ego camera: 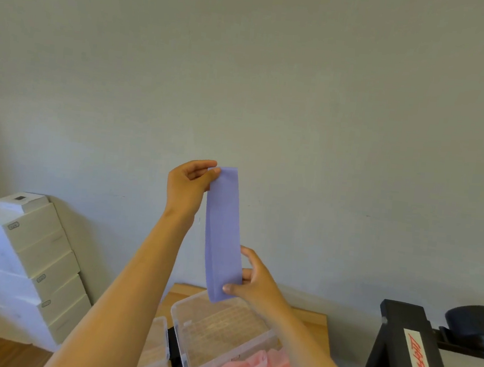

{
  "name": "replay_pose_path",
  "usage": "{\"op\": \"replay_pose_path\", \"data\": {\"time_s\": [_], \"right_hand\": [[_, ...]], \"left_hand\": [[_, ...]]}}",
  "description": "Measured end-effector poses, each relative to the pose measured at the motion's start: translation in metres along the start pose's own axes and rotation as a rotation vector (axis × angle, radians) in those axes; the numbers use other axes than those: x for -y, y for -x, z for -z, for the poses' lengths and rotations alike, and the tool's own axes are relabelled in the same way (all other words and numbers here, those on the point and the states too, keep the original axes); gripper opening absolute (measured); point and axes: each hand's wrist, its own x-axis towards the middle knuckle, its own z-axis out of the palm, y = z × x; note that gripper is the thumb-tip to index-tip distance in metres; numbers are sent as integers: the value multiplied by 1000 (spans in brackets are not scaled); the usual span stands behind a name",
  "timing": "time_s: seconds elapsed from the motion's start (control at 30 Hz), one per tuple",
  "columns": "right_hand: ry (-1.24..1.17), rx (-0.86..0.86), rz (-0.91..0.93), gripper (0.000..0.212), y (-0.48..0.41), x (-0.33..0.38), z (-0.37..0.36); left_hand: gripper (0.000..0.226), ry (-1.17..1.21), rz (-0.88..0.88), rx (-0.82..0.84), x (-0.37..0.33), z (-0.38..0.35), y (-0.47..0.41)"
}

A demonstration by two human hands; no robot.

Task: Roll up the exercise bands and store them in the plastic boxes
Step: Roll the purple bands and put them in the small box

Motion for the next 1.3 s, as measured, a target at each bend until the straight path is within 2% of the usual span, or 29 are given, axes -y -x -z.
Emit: {"op": "replay_pose_path", "data": {"time_s": [0.17, 0.33, 0.4, 0.57, 0.67, 0.87, 0.93, 1.03, 1.17, 1.3], "right_hand": [[-48, -102, 58, 65, 0, 5, 5], [-62, -195, 199, 63, -10, 25, 13], [-51, -190, 267, 55, -12, 35, 13], [44, -219, 362, 41, -20, 52, 15], [47, -230, 345, 40, -27, 56, 15], [53, -234, 321, 28, -28, 57, 19], [38, -234, 305, 20, -27, 58, 22], [16, -249, 327, 11, -24, 60, 25], [4, -230, 359, 7, -22, 64, 28], [182, -329, 314, 6, -24, 67, 36]], "left_hand": [[18, -45, 23, -63, 12, 21, -8], [23, -127, 59, -3, 31, 37, -3], [23, -156, 106, 88, 36, 40, 2], [18, -317, 278, 467, 41, 38, 27], [27, -360, 314, 565, 37, 36, 39], [30, -565, 132, 470, 34, 30, 41], [28, -521, 37, 411, 35, 28, 42], [8, -391, -84, 441, 36, 22, 43], [10, -260, -97, 408, 41, 11, 49], [7, -189, -103, 340, 42, 2, 50]]}}
